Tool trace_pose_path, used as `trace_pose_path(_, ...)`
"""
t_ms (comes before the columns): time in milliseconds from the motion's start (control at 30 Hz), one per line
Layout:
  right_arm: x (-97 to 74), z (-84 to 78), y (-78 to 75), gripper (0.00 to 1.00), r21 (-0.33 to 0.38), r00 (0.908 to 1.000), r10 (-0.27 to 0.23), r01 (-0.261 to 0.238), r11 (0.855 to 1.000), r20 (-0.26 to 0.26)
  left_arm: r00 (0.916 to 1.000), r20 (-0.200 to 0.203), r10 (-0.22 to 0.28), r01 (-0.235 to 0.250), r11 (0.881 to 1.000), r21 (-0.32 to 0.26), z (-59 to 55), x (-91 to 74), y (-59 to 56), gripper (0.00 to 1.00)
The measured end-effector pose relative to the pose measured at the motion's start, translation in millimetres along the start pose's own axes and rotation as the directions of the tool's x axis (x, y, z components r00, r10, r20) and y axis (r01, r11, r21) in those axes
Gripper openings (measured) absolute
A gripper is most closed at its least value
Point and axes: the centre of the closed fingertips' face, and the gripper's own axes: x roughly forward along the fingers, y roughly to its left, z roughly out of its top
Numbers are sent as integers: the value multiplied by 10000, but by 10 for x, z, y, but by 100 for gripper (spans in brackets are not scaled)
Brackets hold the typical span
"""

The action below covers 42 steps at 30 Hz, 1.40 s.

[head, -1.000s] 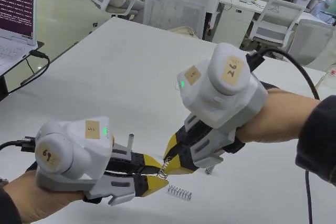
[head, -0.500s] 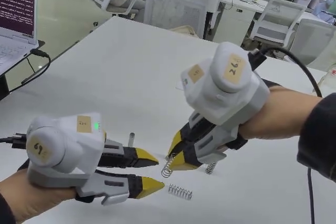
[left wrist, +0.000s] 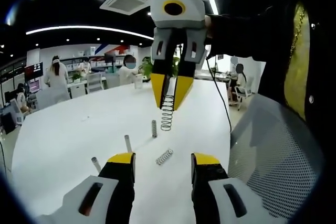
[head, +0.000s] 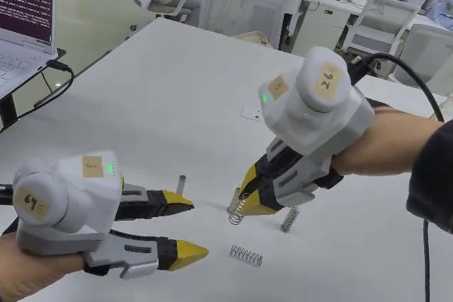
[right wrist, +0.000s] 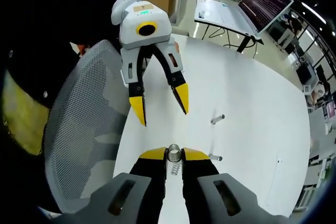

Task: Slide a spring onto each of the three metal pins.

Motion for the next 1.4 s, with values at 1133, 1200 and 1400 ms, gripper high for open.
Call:
trace_pose_path(1133,-7,-230,-612,7,574,9950,-834,865,9946,-544,9798,-910,1783,-1761,9839,308,-492,-345,401,66)
trace_pose_path(1200,-4,-239,-657,7,569,9940,-918,952,9938,-589,9777,-918,1891,-1875,9819,258,-507,-368,413,67)
trace_pose_path(1400,25,-258,-761,7,564,9921,-1022,1064,9927,-731,9708,-998,2183,-2174,9759,197,-557,-430,470,67)
